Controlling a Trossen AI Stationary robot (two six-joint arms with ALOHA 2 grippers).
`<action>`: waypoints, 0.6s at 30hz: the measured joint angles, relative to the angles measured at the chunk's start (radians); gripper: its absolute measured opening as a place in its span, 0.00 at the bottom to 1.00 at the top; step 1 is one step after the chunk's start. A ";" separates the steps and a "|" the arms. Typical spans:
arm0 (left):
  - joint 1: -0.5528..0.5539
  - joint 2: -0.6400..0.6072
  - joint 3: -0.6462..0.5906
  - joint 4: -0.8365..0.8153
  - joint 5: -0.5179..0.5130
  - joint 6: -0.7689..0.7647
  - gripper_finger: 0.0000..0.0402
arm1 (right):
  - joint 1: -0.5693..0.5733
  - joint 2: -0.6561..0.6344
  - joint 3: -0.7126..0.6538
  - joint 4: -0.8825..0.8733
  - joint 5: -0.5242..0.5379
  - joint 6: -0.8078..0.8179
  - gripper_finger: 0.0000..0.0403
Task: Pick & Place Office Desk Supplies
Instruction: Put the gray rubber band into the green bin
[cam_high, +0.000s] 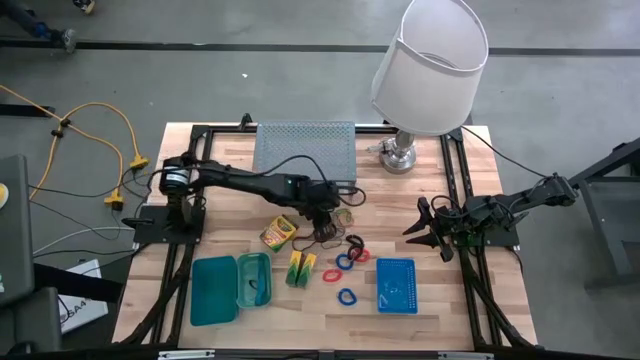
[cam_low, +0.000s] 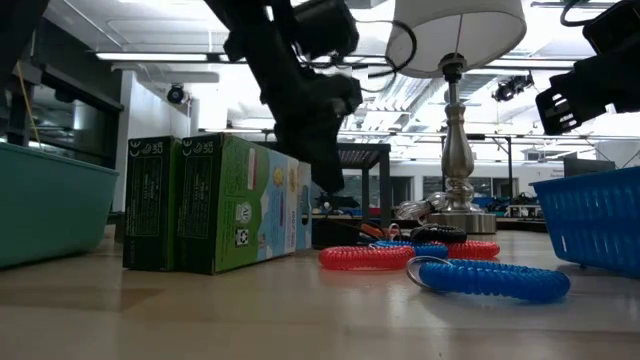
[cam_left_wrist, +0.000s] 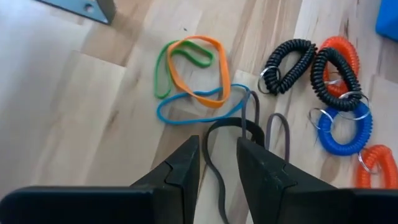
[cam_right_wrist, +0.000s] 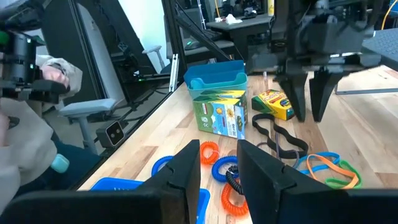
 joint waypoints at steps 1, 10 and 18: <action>-0.003 0.008 0.000 0.003 0.000 0.000 0.25 | 0.000 0.000 0.000 0.000 0.000 0.000 0.23; -0.019 0.037 0.000 0.018 -0.006 -0.023 0.25 | 0.000 0.000 0.000 -0.001 0.000 0.000 0.23; -0.040 0.067 0.000 0.015 0.013 -0.061 0.25 | 0.000 0.000 0.000 0.000 0.000 0.000 0.23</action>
